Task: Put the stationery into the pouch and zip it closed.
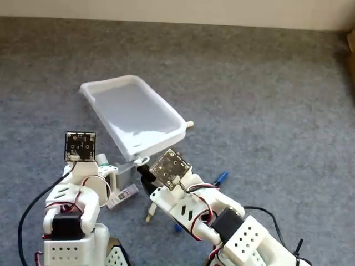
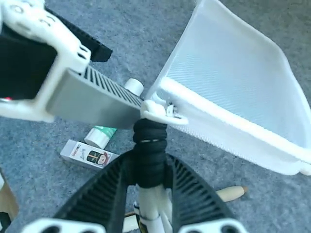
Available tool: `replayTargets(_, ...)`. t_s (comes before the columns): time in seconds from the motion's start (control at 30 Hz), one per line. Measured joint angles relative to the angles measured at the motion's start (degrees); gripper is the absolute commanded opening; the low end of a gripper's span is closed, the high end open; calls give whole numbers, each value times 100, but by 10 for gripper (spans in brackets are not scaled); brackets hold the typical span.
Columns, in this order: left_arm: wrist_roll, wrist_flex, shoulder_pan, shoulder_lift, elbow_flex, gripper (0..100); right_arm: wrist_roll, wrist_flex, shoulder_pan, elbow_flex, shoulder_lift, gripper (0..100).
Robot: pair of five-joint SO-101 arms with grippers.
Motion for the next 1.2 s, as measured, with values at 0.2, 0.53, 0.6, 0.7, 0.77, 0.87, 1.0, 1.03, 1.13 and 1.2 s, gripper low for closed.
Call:
replayTargets(0.2,0,0,-220,0,0,396,0,0,0,0,0,5)
replayTargets(0.53,0,484,-290,0,-211,396,0,0,0,237,0,5)
replayTargets(0.6,0,484,-290,0,-229,396,0,0,0,237,0,5)
replayTargets(0.7,0,484,-290,0,-237,396,0,0,-141,237,0,5)
replayTargets(0.77,0,484,-290,0,-237,396,0,0,-141,237,0,5)
replayTargets(0.87,0,484,-290,0,-237,393,0,0,-149,237,0,5)
replayTargets(1.0,0,484,-290,0,-237,316,0,0,-158,237,0,5)
replayTargets(1.03,0,484,-290,0,-237,295,0,0,-158,237,0,5)
replayTargets(1.13,0,484,-281,-9,-246,244,0,0,-158,237,0,5)
replayTargets(1.2,0,484,-281,0,-246,218,0,0,-158,237,0,5)
